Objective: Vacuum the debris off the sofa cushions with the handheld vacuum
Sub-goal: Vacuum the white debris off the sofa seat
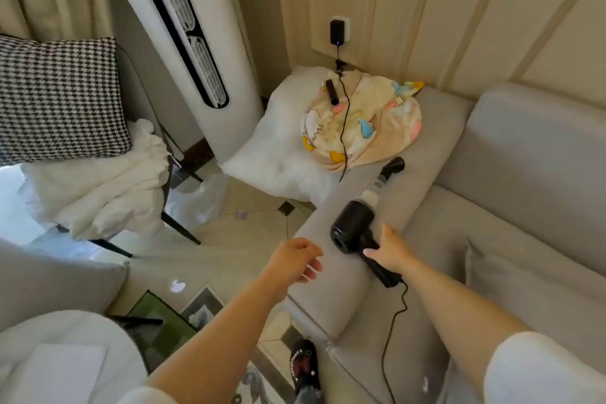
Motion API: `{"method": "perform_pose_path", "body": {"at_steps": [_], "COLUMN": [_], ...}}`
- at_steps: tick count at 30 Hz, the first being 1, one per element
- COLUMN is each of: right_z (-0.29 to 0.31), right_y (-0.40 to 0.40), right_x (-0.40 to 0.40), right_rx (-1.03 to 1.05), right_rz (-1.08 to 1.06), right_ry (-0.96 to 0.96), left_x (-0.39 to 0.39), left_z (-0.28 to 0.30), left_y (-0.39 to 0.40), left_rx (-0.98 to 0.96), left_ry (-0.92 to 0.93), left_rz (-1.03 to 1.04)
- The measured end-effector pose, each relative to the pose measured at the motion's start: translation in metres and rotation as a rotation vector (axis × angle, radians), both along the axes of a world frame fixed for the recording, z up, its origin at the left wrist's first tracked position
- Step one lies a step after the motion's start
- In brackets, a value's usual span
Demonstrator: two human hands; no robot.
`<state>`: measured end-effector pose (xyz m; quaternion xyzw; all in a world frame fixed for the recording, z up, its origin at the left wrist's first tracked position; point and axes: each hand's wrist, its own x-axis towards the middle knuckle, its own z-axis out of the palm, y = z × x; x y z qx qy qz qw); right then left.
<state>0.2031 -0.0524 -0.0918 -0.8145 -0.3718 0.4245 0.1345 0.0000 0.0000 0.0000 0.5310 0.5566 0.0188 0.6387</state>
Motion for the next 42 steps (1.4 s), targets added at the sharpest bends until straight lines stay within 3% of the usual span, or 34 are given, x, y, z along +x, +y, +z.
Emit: {"method": "perform_pose_path", "body": {"at_steps": [4, 7, 14, 17, 19, 22, 27, 32, 37, 39, 42], "right_z": [-0.029, -0.040, 0.004, 0.039, 0.064, 0.105, 0.143, 0.166, 0.182, 0.182, 0.174], "right_y": [0.009, 0.021, 0.001, -0.027, -0.050, -0.116, -0.233, -0.325, -0.427, -0.466, -0.519], "right_x": [-0.027, -0.031, -0.020, 0.002, 0.019, 0.045, 0.062, 0.069, 0.092, 0.101, 0.111], "right_rx": [-0.156, -0.141, 0.081, 0.203, 0.309, 0.463, 0.666, 0.879, 0.967, 1.011, 1.094], "right_rz": [0.108, 0.055, -0.207, -0.403, -0.590, -0.878, -1.131, -1.216, -1.281, -1.373, -1.528], "right_ry": [-0.197, -0.287, -0.129, -0.065, 0.077, 0.301, 0.532, 0.711, 0.763, 0.746, 0.727], "left_x": [-0.029, -0.041, -0.016, 0.022, 0.050, 0.101, 0.153, 0.177, 0.170, 0.164, 0.161], "left_z": [-0.016, -0.028, -0.029, -0.020, -0.015, 0.000, 0.016, 0.017, 0.015, 0.008, -0.004], "left_y": [0.012, 0.022, 0.026, 0.014, 0.000, -0.039, -0.130, -0.248, -0.352, -0.368, -0.360], "left_rx": [-0.059, -0.090, -0.093, -0.083, -0.074, -0.036, 0.059, -0.003, -0.199, -0.069, 0.289], "left_ry": [0.066, 0.067, 0.039, -0.019, -0.065, -0.126, -0.181, -0.177, -0.108, -0.061, 0.034], "left_rz": [0.018, 0.018, -0.087, -0.188, -0.272, -0.458, -0.766, -1.100, -1.199, -1.253, -1.335]}}
